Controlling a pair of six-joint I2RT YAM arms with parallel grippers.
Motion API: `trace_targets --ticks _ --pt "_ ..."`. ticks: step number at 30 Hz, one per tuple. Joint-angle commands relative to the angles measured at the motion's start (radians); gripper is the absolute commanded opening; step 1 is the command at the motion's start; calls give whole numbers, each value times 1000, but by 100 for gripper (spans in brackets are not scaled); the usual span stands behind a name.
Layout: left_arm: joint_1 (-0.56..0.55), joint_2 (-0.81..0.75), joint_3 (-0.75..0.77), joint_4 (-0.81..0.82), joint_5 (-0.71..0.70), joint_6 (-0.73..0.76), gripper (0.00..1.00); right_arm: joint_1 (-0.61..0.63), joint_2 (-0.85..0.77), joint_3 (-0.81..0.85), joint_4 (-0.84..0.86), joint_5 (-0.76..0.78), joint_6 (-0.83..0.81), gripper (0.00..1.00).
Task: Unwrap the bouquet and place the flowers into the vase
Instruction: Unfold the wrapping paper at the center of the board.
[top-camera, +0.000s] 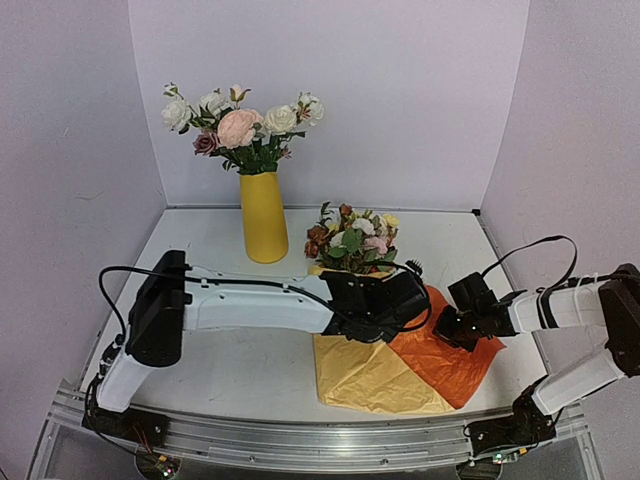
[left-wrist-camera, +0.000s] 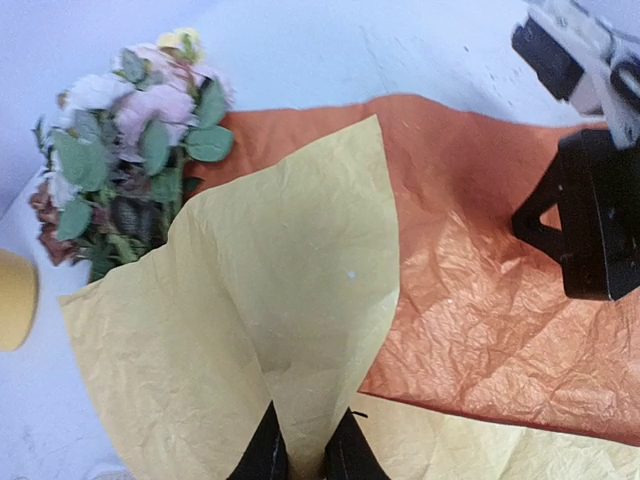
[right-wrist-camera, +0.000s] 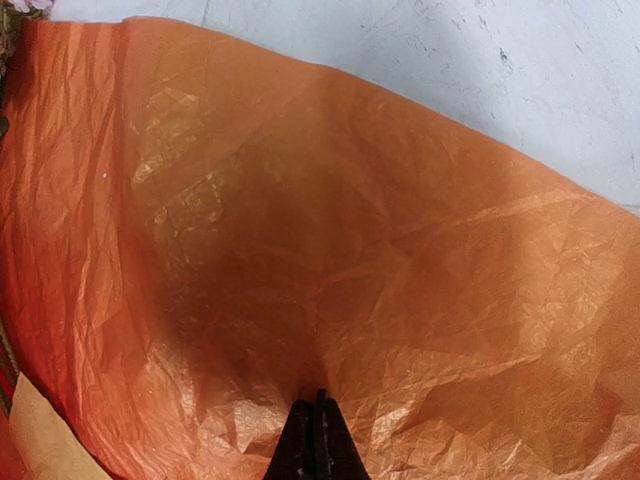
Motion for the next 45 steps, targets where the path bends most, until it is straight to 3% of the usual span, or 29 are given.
trace_targets --ticks 1,10,12,18,28,35,40,45 --pt "-4 -177 -98 4 -163 -57 12 -3 2 35 1 16 -16 0" --pt "13 -436 -389 -47 -282 -195 25 -2 2 53 -6 13 -32 0" --pt "36 -497 -488 -77 -265 -255 32 -2 1 58 -9 15 -37 0" --pt "138 -665 -718 -131 -176 -395 66 -4 -5 78 -31 14 -46 0" --pt "284 -877 -955 -176 14 -473 94 -4 8 130 -76 18 -87 0" --pt "393 -889 -1089 -129 124 -493 93 0 14 187 -82 -17 -196 3" --pt "404 -851 -1120 -86 165 -476 81 21 13 236 -84 -58 -237 8" --pt "405 -842 -1132 -77 192 -470 70 120 104 323 -51 -155 -315 21"
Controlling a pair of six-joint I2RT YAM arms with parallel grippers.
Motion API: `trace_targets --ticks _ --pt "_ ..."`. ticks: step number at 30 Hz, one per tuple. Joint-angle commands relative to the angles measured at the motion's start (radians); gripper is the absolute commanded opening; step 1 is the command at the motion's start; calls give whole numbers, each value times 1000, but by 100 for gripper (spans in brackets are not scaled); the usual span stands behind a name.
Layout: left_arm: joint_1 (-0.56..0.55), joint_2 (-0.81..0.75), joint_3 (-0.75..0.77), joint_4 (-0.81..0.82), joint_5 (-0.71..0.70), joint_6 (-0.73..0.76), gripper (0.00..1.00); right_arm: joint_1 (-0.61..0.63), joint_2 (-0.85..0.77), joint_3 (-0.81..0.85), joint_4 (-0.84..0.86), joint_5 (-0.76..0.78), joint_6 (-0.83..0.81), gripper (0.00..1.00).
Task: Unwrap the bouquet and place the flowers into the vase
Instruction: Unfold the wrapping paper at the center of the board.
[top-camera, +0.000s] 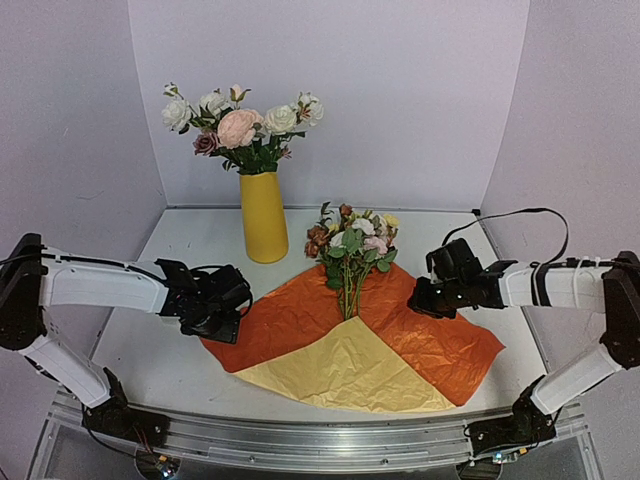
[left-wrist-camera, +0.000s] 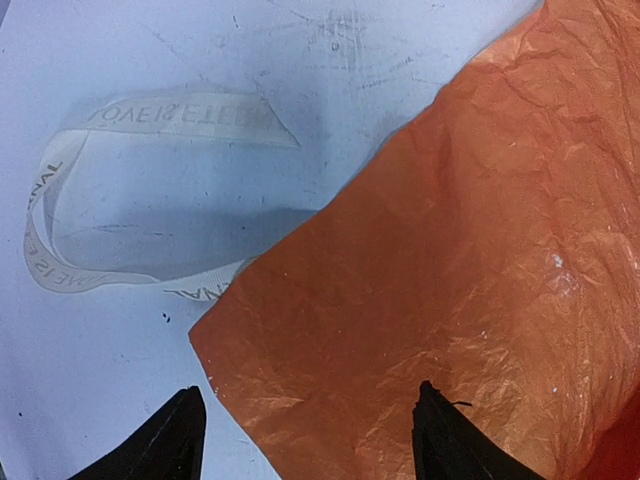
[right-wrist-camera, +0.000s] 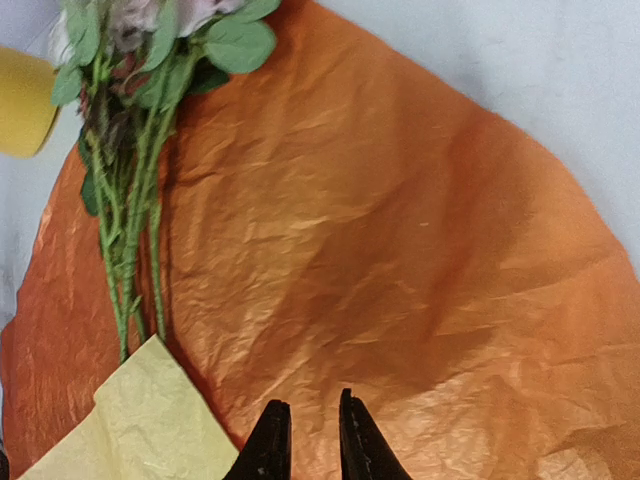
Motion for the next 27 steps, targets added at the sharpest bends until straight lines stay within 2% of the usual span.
trace_targets --ticks 1,4,8,11,18,27 --pt "4 -19 15 31 33 5 70 62 82 86 36 -91 -85 22" --pt "4 -57 48 64 75 62 70 85 142 103 83 -176 -111 29" --pt "2 -73 99 138 181 157 72 95 172 79 213 -283 -118 44" --pt "3 -54 104 231 284 191 72 102 199 79 246 -326 -136 54" --pt "-2 93 120 396 466 164 71 130 263 53 256 -350 -141 56" --pt "-30 221 176 422 478 189 71 174 260 -23 311 -388 -110 56"
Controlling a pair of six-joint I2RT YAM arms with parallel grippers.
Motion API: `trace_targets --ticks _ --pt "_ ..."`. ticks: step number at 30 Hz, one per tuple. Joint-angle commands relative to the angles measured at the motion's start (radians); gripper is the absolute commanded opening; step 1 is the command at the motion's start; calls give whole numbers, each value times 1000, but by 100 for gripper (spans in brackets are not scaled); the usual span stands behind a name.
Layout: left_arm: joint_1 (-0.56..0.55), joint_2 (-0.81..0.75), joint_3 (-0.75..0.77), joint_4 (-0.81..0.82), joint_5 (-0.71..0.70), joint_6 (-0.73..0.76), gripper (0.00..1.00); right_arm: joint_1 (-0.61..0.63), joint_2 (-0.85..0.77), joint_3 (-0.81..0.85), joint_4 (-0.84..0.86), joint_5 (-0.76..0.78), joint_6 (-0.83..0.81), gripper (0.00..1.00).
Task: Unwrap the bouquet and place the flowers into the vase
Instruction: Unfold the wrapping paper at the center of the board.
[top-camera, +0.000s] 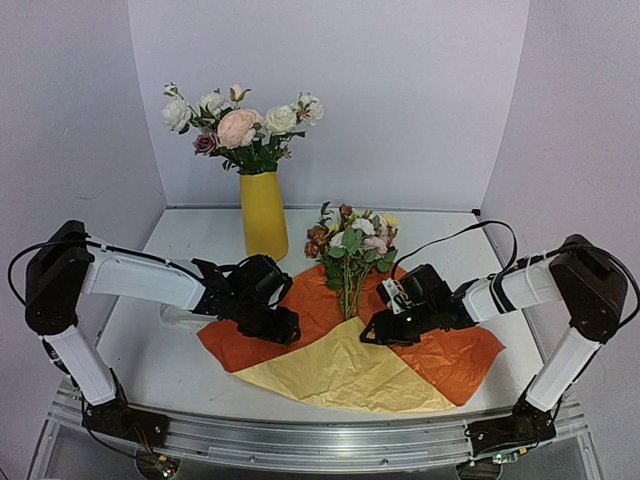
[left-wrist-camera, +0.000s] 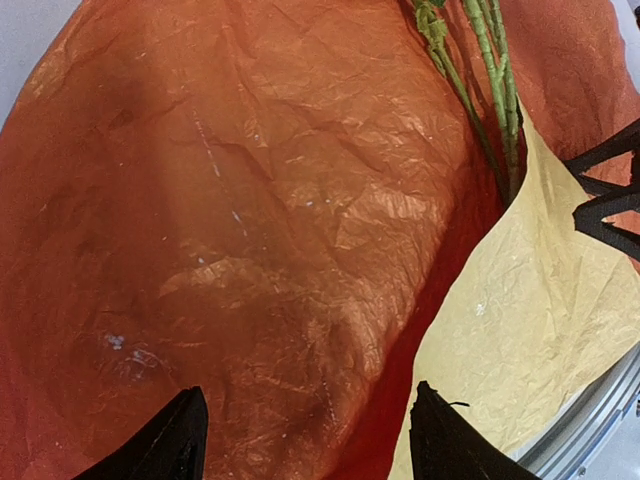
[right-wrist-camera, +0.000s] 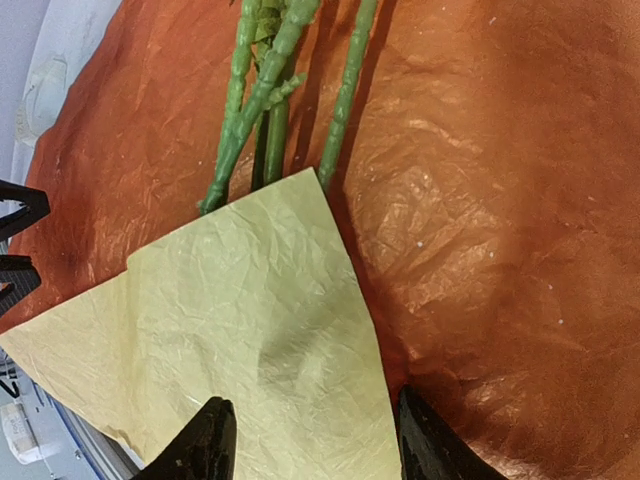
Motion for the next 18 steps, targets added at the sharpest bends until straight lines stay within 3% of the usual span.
trace_targets --ticks 1,6,12,18 --pt "-3 13 53 51 22 28 71 28 1 -17 59 -34 12 57" --pt "-2 34 65 54 43 49 71 54 -35 -29 74 -86 18 54" --pt "-3 30 68 54 28 59 72 75 -210 -103 104 -197 21 40" --pt "-3 26 81 52 24 75 72 107 -422 -182 104 -299 36 47"
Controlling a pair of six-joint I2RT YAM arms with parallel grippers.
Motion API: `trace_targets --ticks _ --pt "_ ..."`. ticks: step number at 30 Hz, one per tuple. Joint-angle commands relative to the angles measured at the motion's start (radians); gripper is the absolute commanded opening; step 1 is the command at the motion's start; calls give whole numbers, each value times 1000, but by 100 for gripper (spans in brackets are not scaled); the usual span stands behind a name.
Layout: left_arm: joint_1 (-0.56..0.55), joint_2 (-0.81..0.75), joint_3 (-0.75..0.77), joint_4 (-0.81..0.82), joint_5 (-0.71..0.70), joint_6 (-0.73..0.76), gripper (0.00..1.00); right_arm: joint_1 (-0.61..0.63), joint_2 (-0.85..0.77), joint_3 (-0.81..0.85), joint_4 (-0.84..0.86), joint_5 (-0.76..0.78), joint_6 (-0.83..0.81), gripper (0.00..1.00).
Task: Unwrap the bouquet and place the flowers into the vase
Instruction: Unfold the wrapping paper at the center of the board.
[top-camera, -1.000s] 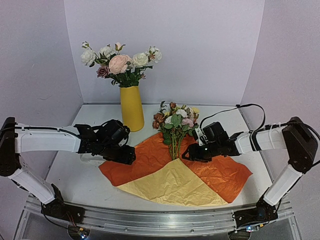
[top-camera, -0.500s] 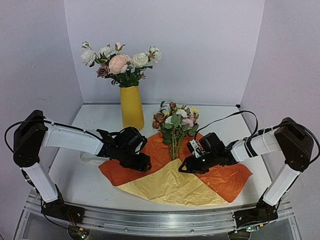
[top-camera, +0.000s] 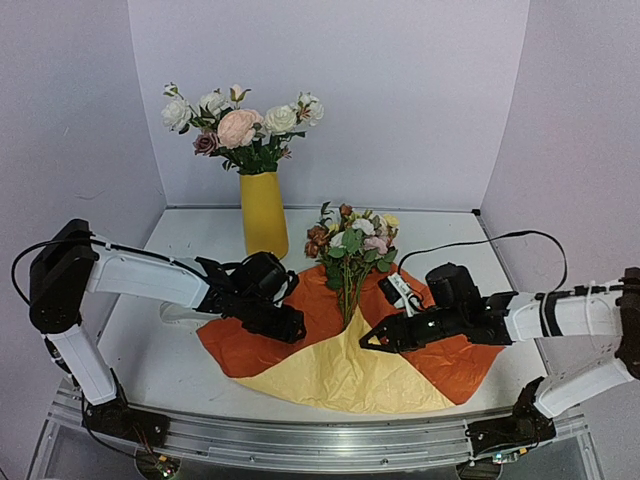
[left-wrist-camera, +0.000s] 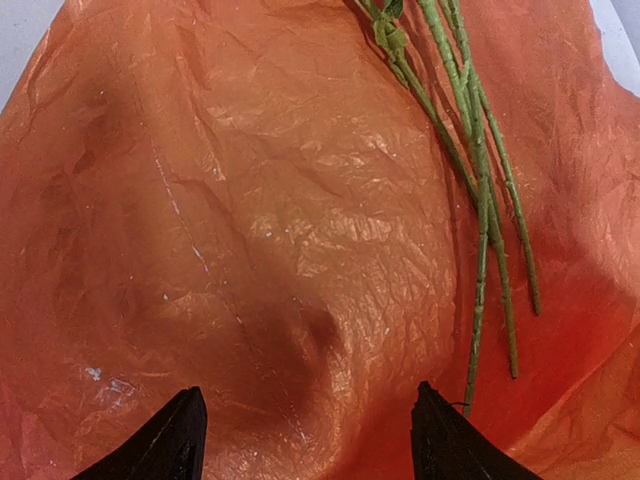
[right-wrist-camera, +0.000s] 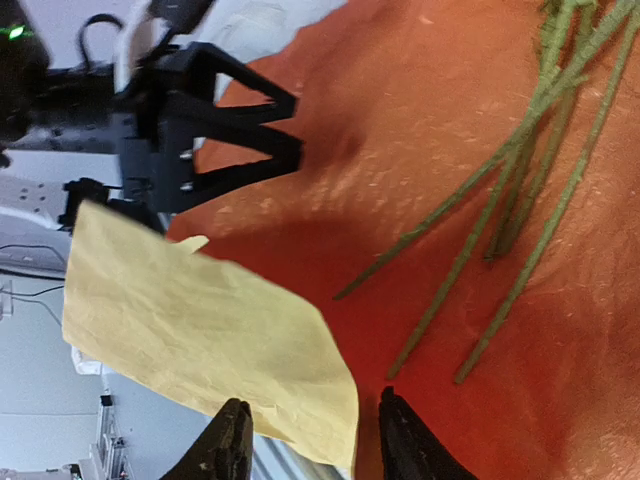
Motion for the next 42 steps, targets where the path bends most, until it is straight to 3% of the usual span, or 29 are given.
trace_targets --ticks 1,3,8,10,13,15,22,27,30,33,37,42 --pt "1 -2 58 21 -2 26 72 31 -130 -43 35 -109 11 48" --pt "1 0 74 21 40 41 72 48 -214 -73 28 -148 35 55" --pt "-6 5 86 21 186 81 72 75 -364 -119 18 -205 82 56" --pt "-11 -7 79 22 206 86 72 88 -428 -131 24 -236 108 57" --pt "-10 -50 53 22 203 81 72 140 -552 -140 -3 -228 144 72" --pt "-10 -64 44 19 168 78 73 153 -584 -134 -51 -215 148 72" --pt "-49 -30 85 19 276 101 73 310 -455 -78 -97 -129 131 69" --pt "-128 -75 66 20 384 151 72 325 -437 -33 -125 -62 84 72" --pt "-162 -118 39 17 400 156 72 325 -425 16 -184 62 76 74" --pt "-183 -170 1 18 423 155 74 315 -301 141 -328 310 66 74" --pt "-178 -185 31 -66 150 129 77 231 -116 270 -426 496 68 72" --pt "-64 -127 117 -146 -184 50 73 81 48 361 -451 667 5 69"
